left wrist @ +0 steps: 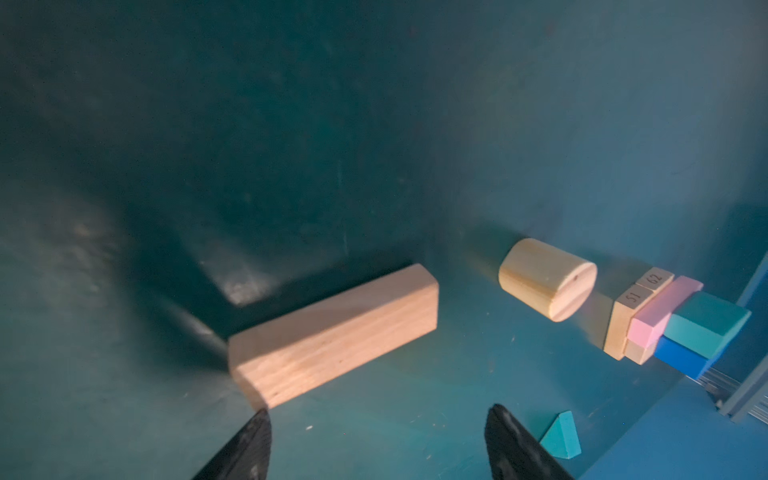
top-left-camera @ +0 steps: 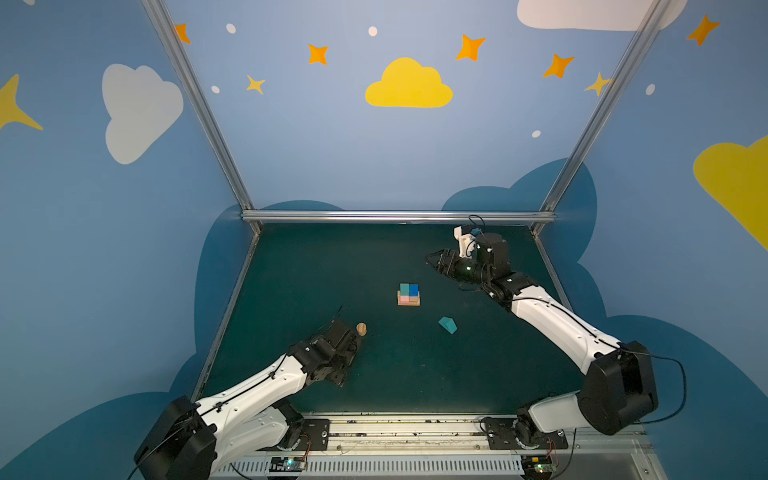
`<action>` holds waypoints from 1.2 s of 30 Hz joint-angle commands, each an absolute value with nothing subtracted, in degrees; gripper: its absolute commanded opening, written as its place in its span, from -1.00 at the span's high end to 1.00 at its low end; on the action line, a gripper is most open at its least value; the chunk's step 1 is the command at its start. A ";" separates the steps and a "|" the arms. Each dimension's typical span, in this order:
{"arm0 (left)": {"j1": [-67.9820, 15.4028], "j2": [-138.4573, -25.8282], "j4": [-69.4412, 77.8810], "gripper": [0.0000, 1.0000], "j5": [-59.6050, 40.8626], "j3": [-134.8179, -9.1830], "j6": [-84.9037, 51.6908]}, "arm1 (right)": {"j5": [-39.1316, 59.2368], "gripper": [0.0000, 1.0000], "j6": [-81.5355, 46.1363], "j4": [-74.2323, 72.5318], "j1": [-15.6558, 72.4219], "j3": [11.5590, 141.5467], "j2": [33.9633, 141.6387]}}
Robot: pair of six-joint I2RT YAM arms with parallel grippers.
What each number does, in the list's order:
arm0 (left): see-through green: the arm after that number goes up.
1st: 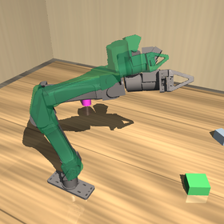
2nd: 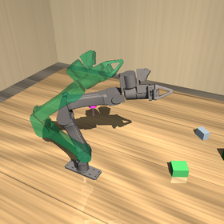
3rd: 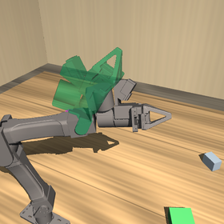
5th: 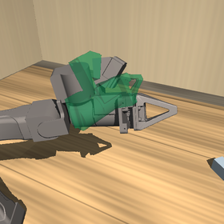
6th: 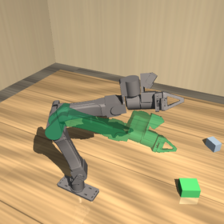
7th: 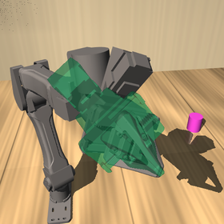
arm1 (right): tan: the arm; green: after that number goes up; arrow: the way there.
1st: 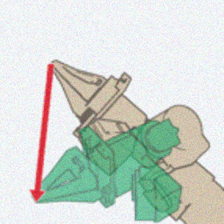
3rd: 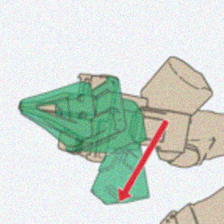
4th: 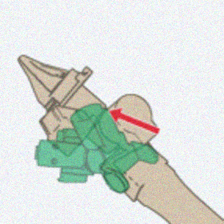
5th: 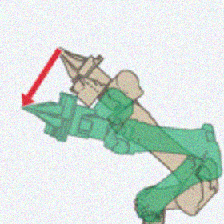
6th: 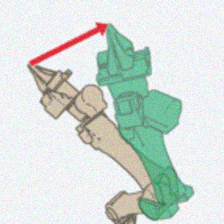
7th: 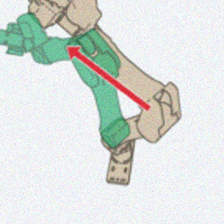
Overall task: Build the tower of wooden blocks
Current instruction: 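Lower the left gripper over the long wooden plank and close on it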
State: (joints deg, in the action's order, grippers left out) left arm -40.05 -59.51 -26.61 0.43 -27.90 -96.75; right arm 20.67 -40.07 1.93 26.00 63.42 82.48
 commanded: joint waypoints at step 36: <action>-40.53 -56.89 -34.84 -0.63 5.91 -30.09 -93.82 | 22.40 -0.18 -40.56 0.17 24.88 62.65 83.59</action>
